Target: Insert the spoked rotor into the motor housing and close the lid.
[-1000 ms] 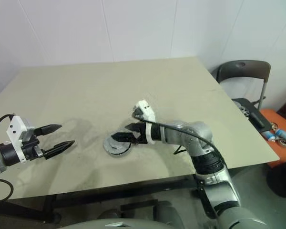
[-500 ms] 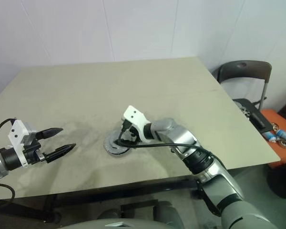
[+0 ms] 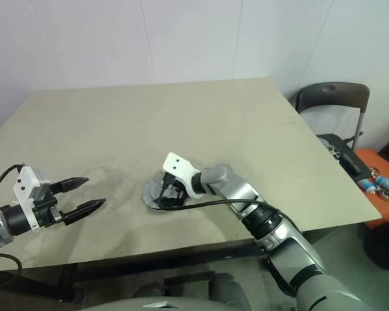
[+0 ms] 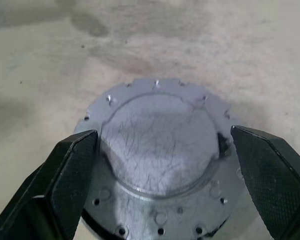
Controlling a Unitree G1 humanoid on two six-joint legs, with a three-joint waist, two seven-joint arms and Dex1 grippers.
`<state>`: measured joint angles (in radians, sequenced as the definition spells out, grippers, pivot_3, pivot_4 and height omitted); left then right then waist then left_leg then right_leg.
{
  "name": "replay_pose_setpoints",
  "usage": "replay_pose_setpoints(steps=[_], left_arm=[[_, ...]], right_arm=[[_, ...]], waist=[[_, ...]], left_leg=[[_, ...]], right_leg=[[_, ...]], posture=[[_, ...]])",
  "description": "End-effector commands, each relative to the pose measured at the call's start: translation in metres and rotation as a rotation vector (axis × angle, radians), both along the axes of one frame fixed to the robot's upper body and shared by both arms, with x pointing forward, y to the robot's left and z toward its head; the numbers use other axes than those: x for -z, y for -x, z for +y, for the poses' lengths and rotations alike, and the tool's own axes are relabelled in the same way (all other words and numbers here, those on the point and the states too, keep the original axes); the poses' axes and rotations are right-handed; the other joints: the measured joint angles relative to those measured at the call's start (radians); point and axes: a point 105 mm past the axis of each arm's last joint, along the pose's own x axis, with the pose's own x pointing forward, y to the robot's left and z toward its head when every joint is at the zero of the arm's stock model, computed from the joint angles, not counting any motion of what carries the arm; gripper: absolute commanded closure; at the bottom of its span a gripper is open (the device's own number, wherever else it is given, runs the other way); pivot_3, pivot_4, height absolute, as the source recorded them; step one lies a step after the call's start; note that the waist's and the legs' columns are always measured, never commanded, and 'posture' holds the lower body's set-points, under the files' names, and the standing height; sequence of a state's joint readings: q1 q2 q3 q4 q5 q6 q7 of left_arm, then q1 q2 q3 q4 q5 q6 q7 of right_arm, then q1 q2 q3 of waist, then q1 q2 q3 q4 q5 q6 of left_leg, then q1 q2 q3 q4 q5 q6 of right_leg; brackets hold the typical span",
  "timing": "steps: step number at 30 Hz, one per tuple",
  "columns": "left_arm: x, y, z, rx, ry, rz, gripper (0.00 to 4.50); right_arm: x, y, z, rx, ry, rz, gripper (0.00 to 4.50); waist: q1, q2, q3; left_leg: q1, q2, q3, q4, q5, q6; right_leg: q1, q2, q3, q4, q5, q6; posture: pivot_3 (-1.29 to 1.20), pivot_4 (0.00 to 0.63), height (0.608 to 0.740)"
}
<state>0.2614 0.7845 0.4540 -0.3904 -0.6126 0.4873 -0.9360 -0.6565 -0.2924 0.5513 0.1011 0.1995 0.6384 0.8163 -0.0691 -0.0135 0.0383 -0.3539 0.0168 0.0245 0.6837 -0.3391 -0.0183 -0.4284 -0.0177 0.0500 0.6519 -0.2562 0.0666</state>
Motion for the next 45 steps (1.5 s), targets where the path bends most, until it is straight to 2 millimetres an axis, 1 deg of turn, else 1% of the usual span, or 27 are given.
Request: replay_pose_setpoints(steps=[1,5,9,14,15,18,22,27,35,45], left_arm=[[-0.011,0.002,-0.005,0.05,0.01,-0.055,0.0],[-0.01,0.006,-0.009,0.096,0.005,-0.08,0.0],[-0.008,0.011,-0.012,0.129,0.026,-0.06,0.0],[-0.007,0.016,-0.01,0.135,0.017,-0.063,0.0],[-0.007,0.017,-0.01,0.138,0.023,-0.061,0.0],[-0.007,0.018,-0.008,0.133,0.025,-0.065,0.0],[-0.008,0.018,-0.005,0.126,0.022,-0.07,0.0],[-0.009,0.018,-0.003,0.122,0.02,-0.082,0.0],[-0.005,0.018,-0.002,0.119,0.007,-0.061,0.0],[-0.007,0.023,0.001,0.133,0.013,-0.052,0.0]], right_arm=[[-0.006,-0.003,0.001,-0.022,-0.015,-0.018,0.04],[-0.003,-0.004,0.0,-0.028,-0.01,-0.01,0.04],[-0.002,-0.005,0.0,-0.028,-0.019,-0.006,0.04],[-0.007,-0.007,0.001,-0.051,-0.043,-0.03,0.04],[-0.01,-0.007,0.002,-0.061,-0.055,-0.024,0.41],[-0.018,-0.003,0.004,-0.095,-0.089,-0.003,1.05],[-0.021,-0.004,0.002,-0.105,-0.082,-0.007,1.05],[-0.017,-0.008,0.0,-0.093,-0.068,-0.006,1.05],[-0.01,-0.009,-0.002,-0.082,-0.044,-0.022,1.05],[-0.006,-0.003,-0.004,-0.112,-0.035,-0.007,1.05]], waist=[[0.0,0.0,0.0],[0.0,0.0,0.0],[-0.001,0.0,0.0],[-0.001,0.0,0.0],[-0.001,0.0,0.0],[0.0,0.0,0.0],[-0.001,0.0,0.0],[0.0,0.0,0.0],[0.0,0.0,0.0],[-0.001,0.0,0.0]], left_leg=[[0.0,0.0,0.0,0.0,0.0,0.0],[0.0,0.0,0.0,0.0,0.0,0.0],[0.001,0.0,0.0,0.0,0.0,0.0],[0.002,0.0,0.0,0.0,0.0,0.0],[0.002,0.0,0.0,0.0,0.0,0.0],[0.001,0.0,0.0,0.0,0.0,0.0],[0.001,0.0,0.0,0.0,0.0,0.0],[0.001,0.0,0.0,0.0,0.0,0.0],[0.001,0.0,0.0,0.0,0.0,0.0],[0.001,0.0,0.0,0.0,0.0,0.0]], right_leg=[[0.0,0.0,0.0,0.0,0.0,0.0],[0.0,0.0,0.0,0.0,0.0,0.0],[0.001,0.0,0.0,0.0,0.0,0.0],[0.001,0.0,0.0,0.001,0.0,0.0],[0.001,0.0,0.0,0.001,0.0,0.0],[0.001,0.0,0.0,0.001,0.0,0.0],[0.001,0.0,0.0,0.001,0.0,0.0],[0.001,0.0,0.0,0.001,0.0,0.0],[0.001,0.0,0.0,0.001,0.0,0.0],[0.001,0.0,0.0,0.001,0.0,0.0]], posture=[[0.0,0.0,0.74],[0.0,0.0,0.74],[0.0,0.0,0.74],[0.0,0.0,0.74],[0.0,0.0,0.74],[0.0,0.0,0.74],[0.0,0.0,0.74],[0.0,0.0,0.74],[0.0,0.0,0.74],[0.0,0.0,0.74]])
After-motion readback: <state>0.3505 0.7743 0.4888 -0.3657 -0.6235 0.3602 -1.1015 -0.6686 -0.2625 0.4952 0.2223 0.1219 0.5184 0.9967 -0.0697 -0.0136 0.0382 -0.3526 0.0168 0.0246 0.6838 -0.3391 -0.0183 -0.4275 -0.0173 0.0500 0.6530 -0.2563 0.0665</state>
